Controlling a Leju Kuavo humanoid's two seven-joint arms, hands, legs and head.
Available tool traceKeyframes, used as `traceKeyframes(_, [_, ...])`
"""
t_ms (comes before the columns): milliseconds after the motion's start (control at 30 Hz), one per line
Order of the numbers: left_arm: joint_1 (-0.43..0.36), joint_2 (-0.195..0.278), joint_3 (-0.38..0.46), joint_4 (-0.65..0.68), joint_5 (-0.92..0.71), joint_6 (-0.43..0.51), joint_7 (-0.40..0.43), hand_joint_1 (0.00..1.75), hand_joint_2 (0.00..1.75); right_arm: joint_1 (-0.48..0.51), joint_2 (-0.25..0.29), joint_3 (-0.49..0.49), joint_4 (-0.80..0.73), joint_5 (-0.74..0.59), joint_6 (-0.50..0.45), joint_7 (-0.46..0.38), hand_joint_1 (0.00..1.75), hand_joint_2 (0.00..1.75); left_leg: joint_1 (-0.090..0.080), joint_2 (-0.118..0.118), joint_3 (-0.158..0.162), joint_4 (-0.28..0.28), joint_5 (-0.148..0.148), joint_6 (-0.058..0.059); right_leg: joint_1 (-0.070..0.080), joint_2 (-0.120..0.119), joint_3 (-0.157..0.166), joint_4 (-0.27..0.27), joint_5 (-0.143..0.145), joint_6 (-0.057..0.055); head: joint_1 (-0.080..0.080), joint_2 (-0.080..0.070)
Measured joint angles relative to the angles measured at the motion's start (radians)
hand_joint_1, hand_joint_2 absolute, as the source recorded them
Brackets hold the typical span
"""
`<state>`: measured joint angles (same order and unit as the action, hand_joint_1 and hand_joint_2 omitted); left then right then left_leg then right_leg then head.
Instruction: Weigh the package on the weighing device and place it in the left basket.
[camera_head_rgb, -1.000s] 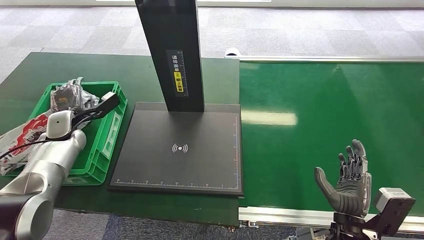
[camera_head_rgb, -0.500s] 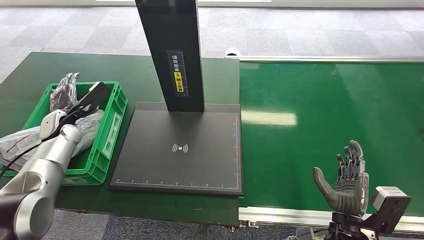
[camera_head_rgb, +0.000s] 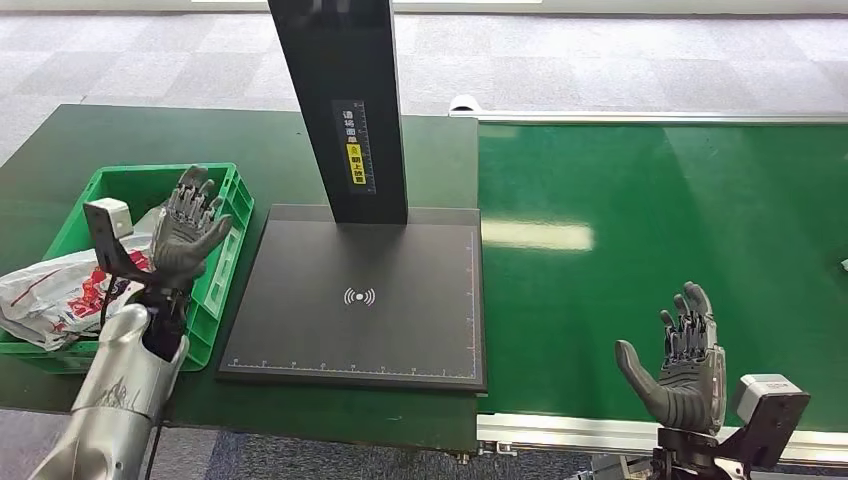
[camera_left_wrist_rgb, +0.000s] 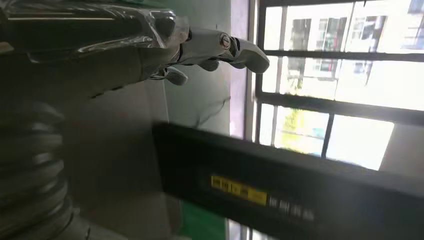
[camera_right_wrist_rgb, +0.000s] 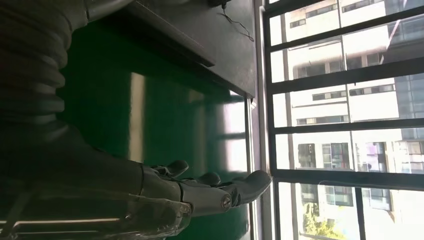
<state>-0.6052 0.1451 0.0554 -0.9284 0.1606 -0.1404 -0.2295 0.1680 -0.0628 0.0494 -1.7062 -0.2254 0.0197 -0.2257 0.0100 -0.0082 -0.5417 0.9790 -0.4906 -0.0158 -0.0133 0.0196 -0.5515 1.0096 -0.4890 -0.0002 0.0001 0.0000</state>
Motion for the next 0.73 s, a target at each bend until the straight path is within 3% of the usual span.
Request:
traceKeyframes(133, [0.334,-0.074,-0.151,-0.336,0.260,-0.043,-0.033,0.00,1.75,0.024,0.015,0.028,0.003,0.006,0.004,0.042,0.00,1.75,0.000,-0.001,-0.001,0.000,-0.002,0.001,-0.001,-0.001,0.000,0.000,-0.001,0.001,0.000,0.000])
traceKeyframes(233, [0.450,-0.109,-0.235,-0.444,0.186,0.024,-0.037,0.00,1.75,0.045,0.025,0.049,0.003,0.007,-0.010,0.058,0.00,1.75,-0.001,-0.002,-0.001,0.000,-0.002,0.001,-0.001,-0.001,0.000,-0.001,-0.001,0.001,0.000,0.000])
traceKeyframes(567, [0.664,-0.158,-0.378,-0.598,0.205,0.094,-0.015,0.00,1.75,0.071,0.053,0.149,0.023,0.006,-0.011,0.098,0.00,1.75,0.000,-0.002,-0.001,-0.001,-0.002,0.001,0.000,-0.001,0.000,-0.001,-0.002,0.001,0.000,0.000])
traceKeyframes(733, [0.695,-0.152,-0.438,-0.594,0.118,0.121,-0.038,0.00,1.75,0.043,0.047,0.237,0.070,-0.004,-0.056,0.084,0.00,1.75,0.000,-0.003,-0.001,-0.001,-0.002,0.001,0.000,-0.003,0.000,-0.001,-0.002,0.001,0.000,0.000])
